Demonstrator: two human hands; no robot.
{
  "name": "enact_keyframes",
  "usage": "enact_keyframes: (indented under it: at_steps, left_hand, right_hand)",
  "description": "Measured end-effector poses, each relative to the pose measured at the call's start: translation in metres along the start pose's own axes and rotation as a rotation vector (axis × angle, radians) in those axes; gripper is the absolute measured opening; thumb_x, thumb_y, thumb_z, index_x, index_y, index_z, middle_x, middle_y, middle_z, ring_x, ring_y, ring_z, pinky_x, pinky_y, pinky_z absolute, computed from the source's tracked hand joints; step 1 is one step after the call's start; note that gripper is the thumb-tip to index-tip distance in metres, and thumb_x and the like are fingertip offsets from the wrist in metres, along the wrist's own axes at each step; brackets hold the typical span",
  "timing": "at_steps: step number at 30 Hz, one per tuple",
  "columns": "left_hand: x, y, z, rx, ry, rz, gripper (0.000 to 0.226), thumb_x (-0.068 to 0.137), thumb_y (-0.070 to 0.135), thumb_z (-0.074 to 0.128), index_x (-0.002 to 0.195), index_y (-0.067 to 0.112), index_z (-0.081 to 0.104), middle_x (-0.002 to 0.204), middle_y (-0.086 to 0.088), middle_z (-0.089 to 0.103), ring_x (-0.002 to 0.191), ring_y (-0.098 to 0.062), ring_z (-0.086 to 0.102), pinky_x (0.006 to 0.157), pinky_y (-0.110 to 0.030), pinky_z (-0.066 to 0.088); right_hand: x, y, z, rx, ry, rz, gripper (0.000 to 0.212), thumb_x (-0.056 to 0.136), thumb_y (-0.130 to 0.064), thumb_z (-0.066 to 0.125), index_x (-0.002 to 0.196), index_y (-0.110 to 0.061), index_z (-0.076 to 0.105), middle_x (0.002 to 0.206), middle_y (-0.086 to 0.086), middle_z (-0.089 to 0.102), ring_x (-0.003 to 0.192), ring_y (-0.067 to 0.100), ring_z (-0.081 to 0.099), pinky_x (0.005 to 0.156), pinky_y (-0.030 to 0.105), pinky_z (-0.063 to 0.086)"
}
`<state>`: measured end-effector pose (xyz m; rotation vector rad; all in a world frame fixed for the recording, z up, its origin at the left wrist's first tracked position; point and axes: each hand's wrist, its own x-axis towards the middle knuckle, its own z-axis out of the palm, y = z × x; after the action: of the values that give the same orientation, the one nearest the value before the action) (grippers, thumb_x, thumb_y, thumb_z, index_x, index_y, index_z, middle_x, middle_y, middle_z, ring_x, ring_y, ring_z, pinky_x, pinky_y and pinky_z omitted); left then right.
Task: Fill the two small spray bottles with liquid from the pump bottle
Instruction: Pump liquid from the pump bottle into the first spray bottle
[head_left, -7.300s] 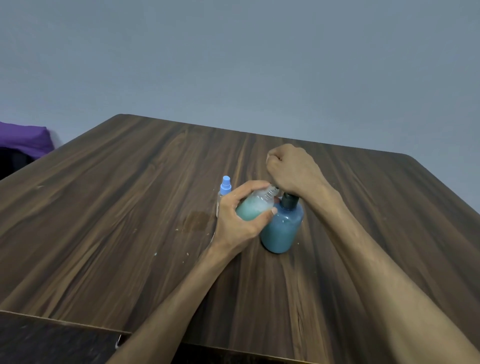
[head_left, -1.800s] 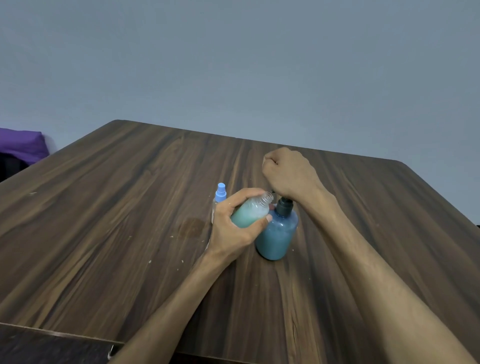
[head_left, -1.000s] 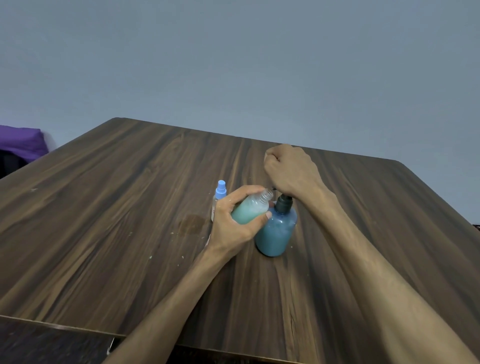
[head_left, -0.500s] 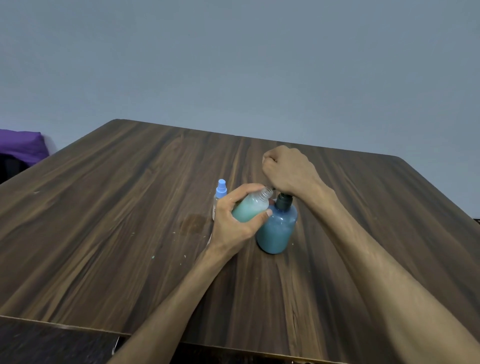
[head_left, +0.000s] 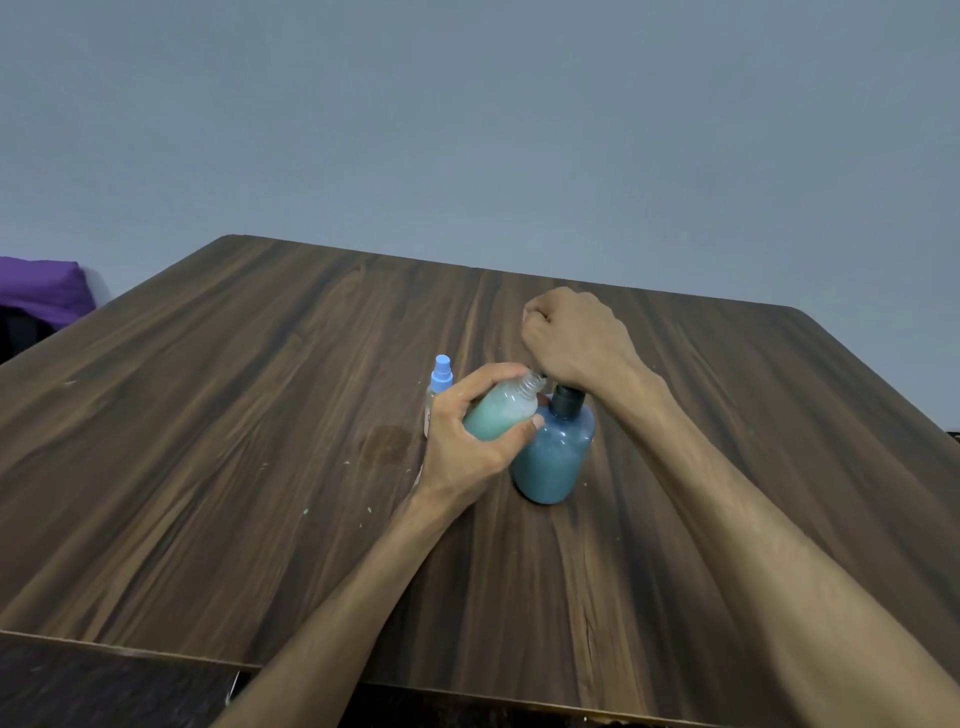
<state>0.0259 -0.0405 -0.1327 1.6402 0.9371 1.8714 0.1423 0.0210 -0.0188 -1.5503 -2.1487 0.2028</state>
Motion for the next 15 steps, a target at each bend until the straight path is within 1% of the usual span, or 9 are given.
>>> enact_keyframes:
  at_steps: [2, 5, 7, 10, 12, 15]
  left_hand:
    - [0.0001, -0.0021, 0.0, 0.004, -0.002, 0.011, 0.044, 0.077, -0.007, 0.081, 0.113, 0.016, 0.069, 0.106, 0.019, 0.075, 0.095, -0.005, 0.074, 0.084, -0.018, 0.056]
    - [0.0014, -0.0051, 0.0, 0.008, 0.009, -0.01, 0.041, 0.076, -0.002, 0.082, 0.113, 0.012, 0.069, 0.104, 0.014, 0.076, 0.094, -0.007, 0.073, 0.083, -0.02, 0.056]
    - [0.0005, -0.0057, -0.0005, 0.013, 0.015, -0.006, 0.04, 0.077, -0.003, 0.081, 0.113, 0.01, 0.069, 0.104, 0.013, 0.076, 0.093, -0.007, 0.074, 0.082, -0.019, 0.056]
    - [0.0001, -0.0038, -0.0007, -0.001, -0.008, -0.004, 0.043, 0.077, -0.01, 0.082, 0.112, 0.012, 0.069, 0.104, 0.016, 0.076, 0.093, -0.007, 0.074, 0.082, -0.018, 0.055]
    - [0.0015, -0.0031, 0.0001, 0.0, -0.017, -0.012, 0.047, 0.077, -0.017, 0.081, 0.112, 0.013, 0.069, 0.103, 0.02, 0.075, 0.093, -0.004, 0.073, 0.083, -0.017, 0.055]
    - [0.0011, -0.0036, 0.0002, 0.011, -0.009, -0.008, 0.049, 0.077, -0.019, 0.08, 0.111, 0.014, 0.068, 0.104, 0.02, 0.075, 0.093, -0.004, 0.074, 0.083, -0.017, 0.055]
  right_hand:
    - [0.0011, 0.0005, -0.0031, 0.017, 0.04, -0.011, 0.027, 0.089, -0.013, 0.044, 0.063, -0.014, 0.045, 0.061, -0.002, 0.052, 0.06, 0.021, 0.045, 0.056, 0.033, 0.03]
    - [-0.0002, -0.0014, 0.0019, -0.014, -0.009, 0.01, 0.026, 0.088, -0.013, 0.045, 0.062, -0.014, 0.046, 0.063, 0.0, 0.054, 0.059, 0.02, 0.044, 0.056, 0.034, 0.03]
    - [-0.0009, -0.002, 0.0009, -0.014, 0.003, -0.009, 0.028, 0.089, -0.013, 0.045, 0.061, -0.014, 0.045, 0.062, -0.001, 0.052, 0.059, 0.02, 0.043, 0.056, 0.033, 0.03]
    - [-0.0004, -0.0015, -0.0046, 0.022, 0.056, -0.022, 0.025, 0.088, -0.012, 0.044, 0.063, -0.014, 0.043, 0.061, -0.001, 0.048, 0.058, 0.02, 0.039, 0.055, 0.034, 0.029]
    - [0.0002, -0.0015, -0.0016, 0.015, 0.016, 0.009, 0.025, 0.088, -0.012, 0.044, 0.063, -0.014, 0.044, 0.062, -0.001, 0.05, 0.059, 0.021, 0.04, 0.056, 0.034, 0.03]
    - [0.0007, -0.0015, 0.0008, 0.009, -0.019, 0.027, 0.026, 0.087, -0.013, 0.044, 0.062, -0.014, 0.043, 0.061, -0.001, 0.05, 0.06, 0.022, 0.04, 0.056, 0.035, 0.031]
